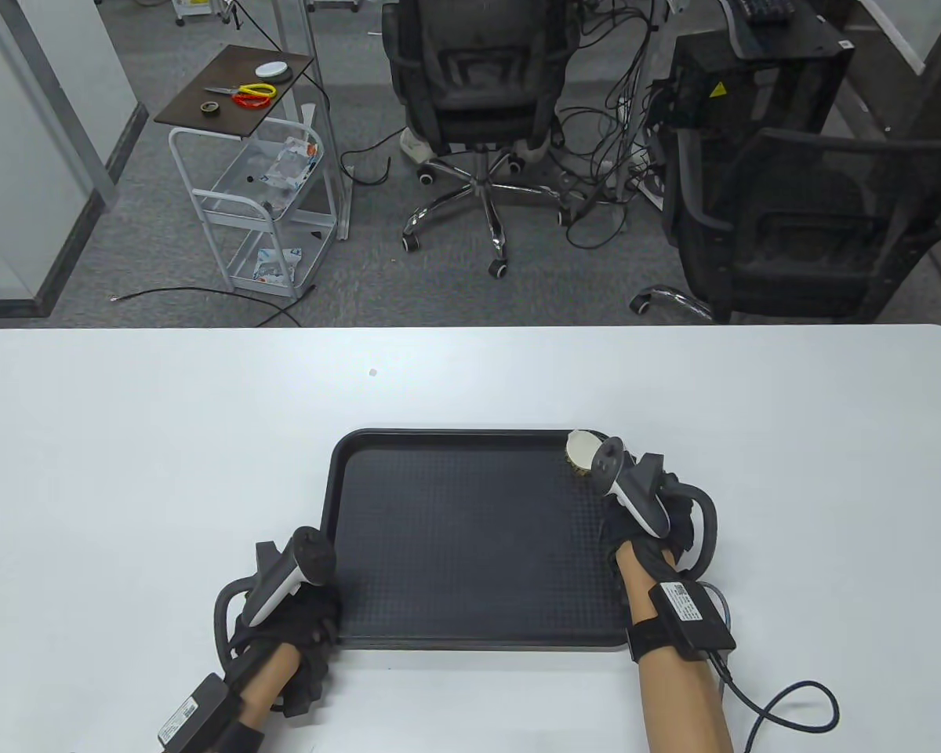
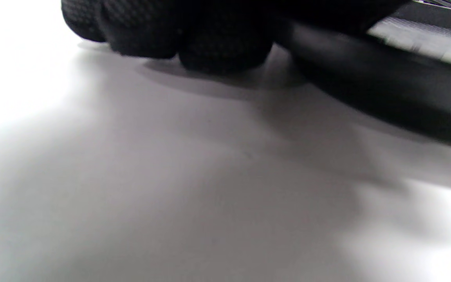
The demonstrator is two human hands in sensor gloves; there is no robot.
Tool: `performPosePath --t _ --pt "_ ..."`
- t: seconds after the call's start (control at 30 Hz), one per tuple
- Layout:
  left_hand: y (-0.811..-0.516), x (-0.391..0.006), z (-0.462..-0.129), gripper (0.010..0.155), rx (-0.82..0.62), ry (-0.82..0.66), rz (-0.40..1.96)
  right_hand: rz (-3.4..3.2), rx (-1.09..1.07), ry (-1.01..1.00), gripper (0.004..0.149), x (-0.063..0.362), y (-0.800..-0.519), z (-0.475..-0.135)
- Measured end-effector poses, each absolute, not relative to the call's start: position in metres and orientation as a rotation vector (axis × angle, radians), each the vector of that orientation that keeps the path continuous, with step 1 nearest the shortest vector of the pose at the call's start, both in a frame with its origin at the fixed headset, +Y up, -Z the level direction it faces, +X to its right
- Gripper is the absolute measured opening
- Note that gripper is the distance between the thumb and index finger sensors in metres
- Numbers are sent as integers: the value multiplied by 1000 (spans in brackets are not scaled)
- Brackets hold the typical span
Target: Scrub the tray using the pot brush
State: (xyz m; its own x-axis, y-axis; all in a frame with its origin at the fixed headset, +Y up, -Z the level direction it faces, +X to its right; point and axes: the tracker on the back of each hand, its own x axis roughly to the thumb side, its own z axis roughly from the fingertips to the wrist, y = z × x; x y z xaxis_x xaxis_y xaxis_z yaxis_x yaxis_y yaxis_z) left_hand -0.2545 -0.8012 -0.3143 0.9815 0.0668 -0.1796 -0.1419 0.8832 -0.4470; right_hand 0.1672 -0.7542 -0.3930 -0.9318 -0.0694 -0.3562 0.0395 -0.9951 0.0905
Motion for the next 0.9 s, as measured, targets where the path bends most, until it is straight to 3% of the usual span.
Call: performPosePath --t 0.2,0.5,0.7,0.9 --pt "-801 -254 -314 79 -477 161 110 -3104 490 -73 53 147 -746 -390" --pt "-801 -254 -314 79 -476 161 107 -3222 56 -46 53 42 -736 -375" --pt "-801 -254 -315 79 -477 161 109 -3280 -143 -142 54 -34 -750 -369" --pt "-801 -254 -315 79 -478 160 110 -3261 -197 -209 54 -79 -767 -369"
